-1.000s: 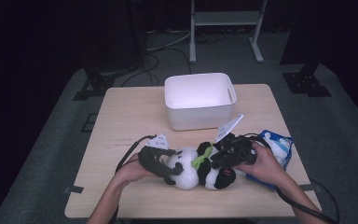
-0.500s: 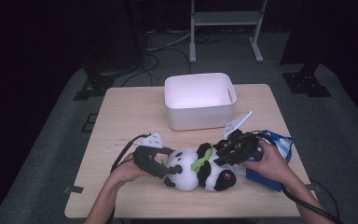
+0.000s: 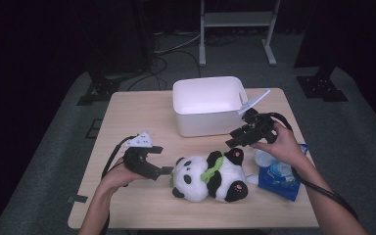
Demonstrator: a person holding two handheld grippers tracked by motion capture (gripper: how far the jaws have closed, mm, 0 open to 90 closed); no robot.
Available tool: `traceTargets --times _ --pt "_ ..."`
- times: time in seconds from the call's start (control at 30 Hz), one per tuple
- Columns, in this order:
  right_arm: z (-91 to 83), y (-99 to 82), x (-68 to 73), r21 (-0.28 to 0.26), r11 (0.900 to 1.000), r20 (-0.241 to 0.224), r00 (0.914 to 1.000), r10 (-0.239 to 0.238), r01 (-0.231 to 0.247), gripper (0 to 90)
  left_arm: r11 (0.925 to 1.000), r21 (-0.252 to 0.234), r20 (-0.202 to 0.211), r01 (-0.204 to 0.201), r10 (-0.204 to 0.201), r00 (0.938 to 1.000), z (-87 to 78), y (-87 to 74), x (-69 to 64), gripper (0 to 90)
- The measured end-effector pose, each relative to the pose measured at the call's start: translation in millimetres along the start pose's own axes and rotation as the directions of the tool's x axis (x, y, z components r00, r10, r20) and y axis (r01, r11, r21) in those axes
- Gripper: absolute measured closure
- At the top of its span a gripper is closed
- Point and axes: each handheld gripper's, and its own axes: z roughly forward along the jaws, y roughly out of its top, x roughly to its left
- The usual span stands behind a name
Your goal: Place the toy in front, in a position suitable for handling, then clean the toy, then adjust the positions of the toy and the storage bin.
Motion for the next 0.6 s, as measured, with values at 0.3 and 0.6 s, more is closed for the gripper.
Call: traceTargets --times 0.3,0.6 --pt "11.7 18.1 -6.8 0.003 0.9999 -0.011 0.9998 -0.014 0.015 50.5 0.9993 -0.032 -0.030 0.018 -0.019 0.9994 -17.3 -3.1 6.9 8.8" --pt "12.9 44.7 -12.0 0.012 0.9987 0.029 0.9983 -0.050 0.050 50.6 0.9995 -0.028 -0.044 0.016 -0.017 0.9989 -20.5 -3.9 8.2 7.8"
